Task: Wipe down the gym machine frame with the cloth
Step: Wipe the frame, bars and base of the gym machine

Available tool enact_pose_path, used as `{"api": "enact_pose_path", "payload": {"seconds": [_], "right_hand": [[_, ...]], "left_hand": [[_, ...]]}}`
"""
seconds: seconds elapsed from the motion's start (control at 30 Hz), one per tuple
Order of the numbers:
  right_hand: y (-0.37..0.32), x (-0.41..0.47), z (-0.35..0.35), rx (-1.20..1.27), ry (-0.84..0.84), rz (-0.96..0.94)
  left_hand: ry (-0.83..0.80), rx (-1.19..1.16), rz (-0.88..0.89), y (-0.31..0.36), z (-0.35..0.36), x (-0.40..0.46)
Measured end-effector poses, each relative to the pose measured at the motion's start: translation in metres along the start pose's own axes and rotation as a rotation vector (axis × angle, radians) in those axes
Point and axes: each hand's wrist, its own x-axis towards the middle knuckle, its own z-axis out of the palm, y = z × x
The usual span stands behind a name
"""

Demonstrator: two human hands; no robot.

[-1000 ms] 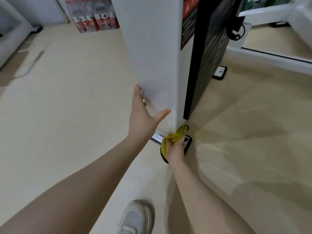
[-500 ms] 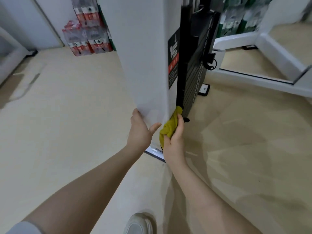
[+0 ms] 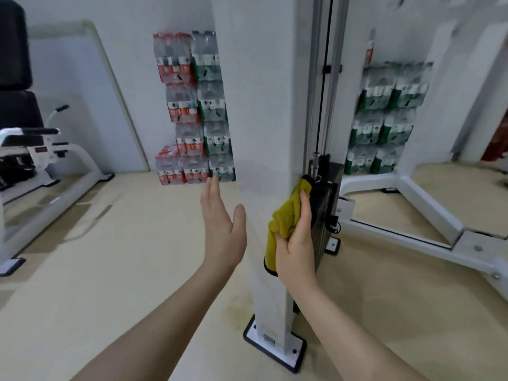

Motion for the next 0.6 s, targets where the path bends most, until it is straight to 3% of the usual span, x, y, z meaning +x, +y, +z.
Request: {"api": "enact_pose_path", "payload": {"seconds": [0.2, 0.27, 0.43, 0.6], "right_hand": [[-0.140, 0.108, -0.014, -0.027, 0.025, -0.131], [-0.190, 0.142, -0.019, -0.035, 0.018, -0.146], [-0.309, 0.219, -0.035, -0.083, 0.002, -0.208], [-0.369, 0.253, -0.043, -0.067, -0.010, -0.144]], "left_hand": [[-0.052, 0.295, 0.701, 0.108, -0.044, 0.105], [-0.066, 0.351, 0.817, 0.155, -0.060, 0.142], [0.011, 0.376, 0.779, 0.276, -0.107, 0.224], [-0.134, 0.659, 0.638, 0.334, -0.131, 0.251]]}}
